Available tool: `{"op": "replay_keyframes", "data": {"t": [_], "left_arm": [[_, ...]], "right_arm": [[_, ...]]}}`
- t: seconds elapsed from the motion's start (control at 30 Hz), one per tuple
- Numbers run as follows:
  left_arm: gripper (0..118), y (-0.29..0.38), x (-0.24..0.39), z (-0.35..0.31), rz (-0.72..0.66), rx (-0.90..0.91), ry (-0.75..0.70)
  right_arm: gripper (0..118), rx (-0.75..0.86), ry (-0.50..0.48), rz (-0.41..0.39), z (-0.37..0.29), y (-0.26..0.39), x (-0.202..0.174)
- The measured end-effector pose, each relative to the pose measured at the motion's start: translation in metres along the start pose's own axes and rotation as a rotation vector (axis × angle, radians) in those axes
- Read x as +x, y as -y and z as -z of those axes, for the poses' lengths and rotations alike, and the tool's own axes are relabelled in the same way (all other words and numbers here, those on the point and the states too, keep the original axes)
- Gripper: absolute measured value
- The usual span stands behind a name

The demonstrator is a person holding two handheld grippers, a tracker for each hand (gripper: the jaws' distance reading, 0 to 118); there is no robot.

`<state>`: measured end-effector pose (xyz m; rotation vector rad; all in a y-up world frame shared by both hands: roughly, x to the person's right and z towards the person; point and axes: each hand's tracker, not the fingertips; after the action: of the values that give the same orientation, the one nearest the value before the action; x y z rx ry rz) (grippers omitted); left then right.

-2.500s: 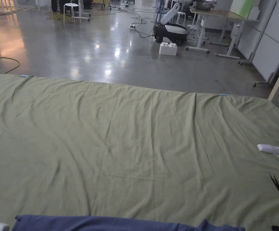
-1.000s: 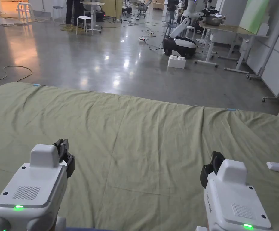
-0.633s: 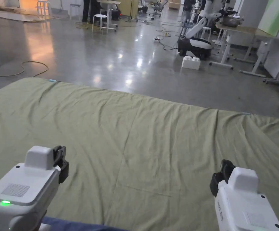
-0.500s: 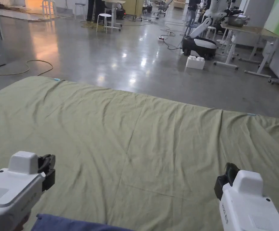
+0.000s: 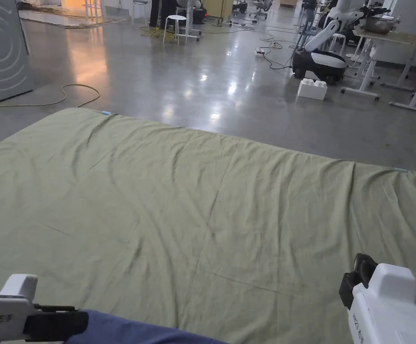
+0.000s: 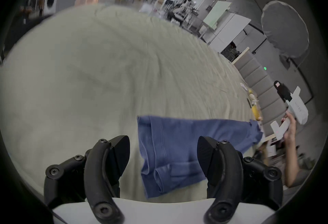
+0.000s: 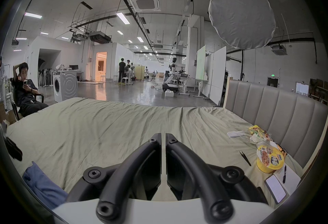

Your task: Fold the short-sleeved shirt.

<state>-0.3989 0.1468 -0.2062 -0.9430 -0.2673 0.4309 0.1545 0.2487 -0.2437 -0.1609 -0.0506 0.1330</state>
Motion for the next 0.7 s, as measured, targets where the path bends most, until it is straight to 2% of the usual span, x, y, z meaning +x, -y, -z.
{"op": "replay_keyframes", "data": {"t": [0.1, 0.17, 0.23, 0.27, 0.33, 0.43, 0.5, 0.53, 0.57, 0.6, 0.67, 0.7], "left_arm": [[79, 0.009, -0.017, 0.021, -0.126, -0.122, 0.109], [79, 0.017, -0.025, 0.032, -0.202, -0.18, 0.113], [80, 0.019, -0.031, 0.027, -0.228, -0.059, 0.181], [79, 0.02, -0.035, 0.028, -0.296, -0.044, 0.22], [79, 0.023, -0.044, 0.033, -0.405, -0.051, 0.305], [74, 0.029, -0.047, 0.043, -0.441, -0.064, 0.399], [60, 0.03, -0.045, 0.05, -0.464, -0.076, 0.43], [47, 0.03, -0.043, 0.054, -0.468, -0.091, 0.43], [25, 0.03, -0.041, 0.057, -0.466, -0.104, 0.422], [15, 0.031, -0.036, 0.061, -0.446, -0.129, 0.381], [12, 0.032, -0.027, 0.066, -0.382, -0.14, 0.297], [10, 0.031, -0.025, 0.063, -0.394, -0.118, 0.329]], "right_arm": [[5, -0.021, 0.001, -0.012, 0.0, 0.001, -0.002], [5, -0.025, 0.003, -0.011, -0.001, 0.002, 0.0], [5, -0.037, 0.006, 0.014, -0.003, 0.002, 0.005], [5, -0.04, 0.011, 0.019, -0.004, 0.003, 0.006], [5, -0.049, 0.024, 0.026, -0.004, 0.005, 0.009], [5, -0.078, 0.027, 0.049, -0.003, 0.01, 0.012], [5, -0.082, 0.029, 0.05, -0.004, 0.011, 0.012], [5, -0.083, 0.029, 0.052, -0.005, 0.011, 0.012], [5, -0.085, 0.03, 0.053, -0.006, 0.011, 0.012], [5, -0.088, 0.031, 0.053, -0.006, 0.012, 0.011], [5, -0.093, 0.025, 0.053, -0.006, 0.012, 0.01], [5, -0.095, 0.023, 0.051, -0.006, 0.012, 0.01]]}}
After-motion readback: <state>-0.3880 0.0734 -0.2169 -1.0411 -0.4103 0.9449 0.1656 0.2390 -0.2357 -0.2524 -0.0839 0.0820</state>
